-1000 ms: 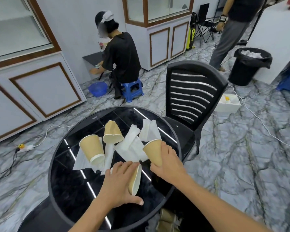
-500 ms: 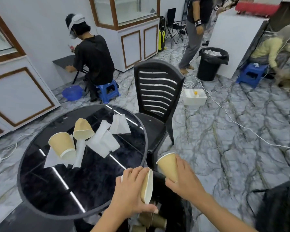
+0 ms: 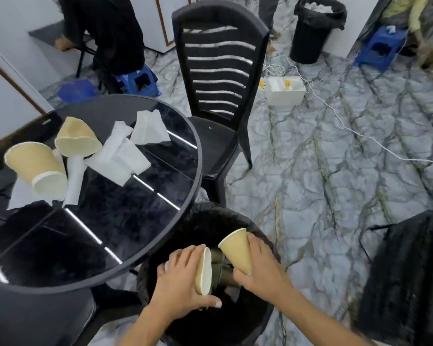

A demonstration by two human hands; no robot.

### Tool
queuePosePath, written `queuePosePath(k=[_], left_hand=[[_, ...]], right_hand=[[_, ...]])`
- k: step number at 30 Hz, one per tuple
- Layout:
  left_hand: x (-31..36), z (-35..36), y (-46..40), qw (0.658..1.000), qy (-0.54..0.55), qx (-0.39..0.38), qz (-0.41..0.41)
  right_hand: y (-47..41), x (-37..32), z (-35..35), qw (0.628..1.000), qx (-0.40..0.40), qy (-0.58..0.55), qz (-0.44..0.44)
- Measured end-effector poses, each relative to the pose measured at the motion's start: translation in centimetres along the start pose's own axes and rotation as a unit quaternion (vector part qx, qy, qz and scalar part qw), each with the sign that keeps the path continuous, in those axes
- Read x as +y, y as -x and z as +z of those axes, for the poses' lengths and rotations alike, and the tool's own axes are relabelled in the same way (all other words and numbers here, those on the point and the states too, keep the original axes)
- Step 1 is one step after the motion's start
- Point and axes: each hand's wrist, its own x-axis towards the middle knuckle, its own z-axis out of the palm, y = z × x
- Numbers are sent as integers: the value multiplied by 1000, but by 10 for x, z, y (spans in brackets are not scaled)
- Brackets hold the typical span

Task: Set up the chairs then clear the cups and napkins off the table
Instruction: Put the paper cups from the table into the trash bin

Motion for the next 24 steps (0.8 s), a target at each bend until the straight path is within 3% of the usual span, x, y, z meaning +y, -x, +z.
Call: queuePosePath(k=[13, 24], left_hand=[[-49, 106, -49, 997, -4, -35, -62], [-60, 133, -47, 993, 58, -58, -85]], right_hand=[[-31, 44, 107, 998, -54, 8, 21], [-14, 59, 123, 997, -65, 25, 20]])
